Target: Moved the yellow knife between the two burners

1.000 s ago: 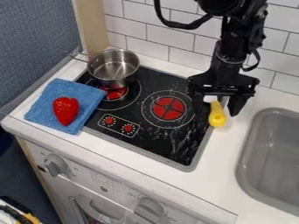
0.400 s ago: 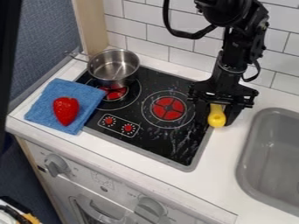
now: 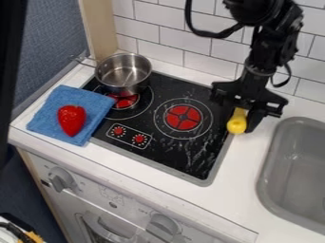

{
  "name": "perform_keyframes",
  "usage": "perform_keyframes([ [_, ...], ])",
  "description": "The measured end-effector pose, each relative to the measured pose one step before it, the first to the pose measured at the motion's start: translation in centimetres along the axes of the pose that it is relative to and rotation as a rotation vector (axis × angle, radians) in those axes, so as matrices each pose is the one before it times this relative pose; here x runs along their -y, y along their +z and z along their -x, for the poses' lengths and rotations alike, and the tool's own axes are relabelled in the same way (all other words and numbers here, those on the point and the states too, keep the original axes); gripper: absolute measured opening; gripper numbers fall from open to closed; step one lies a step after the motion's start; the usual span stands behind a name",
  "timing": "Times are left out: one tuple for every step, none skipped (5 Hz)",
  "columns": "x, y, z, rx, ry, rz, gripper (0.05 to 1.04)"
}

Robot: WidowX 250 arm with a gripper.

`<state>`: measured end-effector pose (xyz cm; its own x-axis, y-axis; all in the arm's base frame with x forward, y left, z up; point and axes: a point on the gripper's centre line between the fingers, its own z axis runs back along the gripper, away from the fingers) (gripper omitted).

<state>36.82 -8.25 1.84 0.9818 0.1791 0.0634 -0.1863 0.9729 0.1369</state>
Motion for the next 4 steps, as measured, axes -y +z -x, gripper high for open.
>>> perform_keyframes([
  [-0.624,2.908,0.062,0.0429,-0.2189,0.0369,0.512],
  [-2.371,1.872,1.623,0.0293,-0.0727,0.0748,0.512],
  [-1.599,0.312,3.073,0.0206,0.0106,0.019,0.512],
  [-1.754,-0.698,2.973,-0.0233,0.0573,-0.0407,0.512],
])
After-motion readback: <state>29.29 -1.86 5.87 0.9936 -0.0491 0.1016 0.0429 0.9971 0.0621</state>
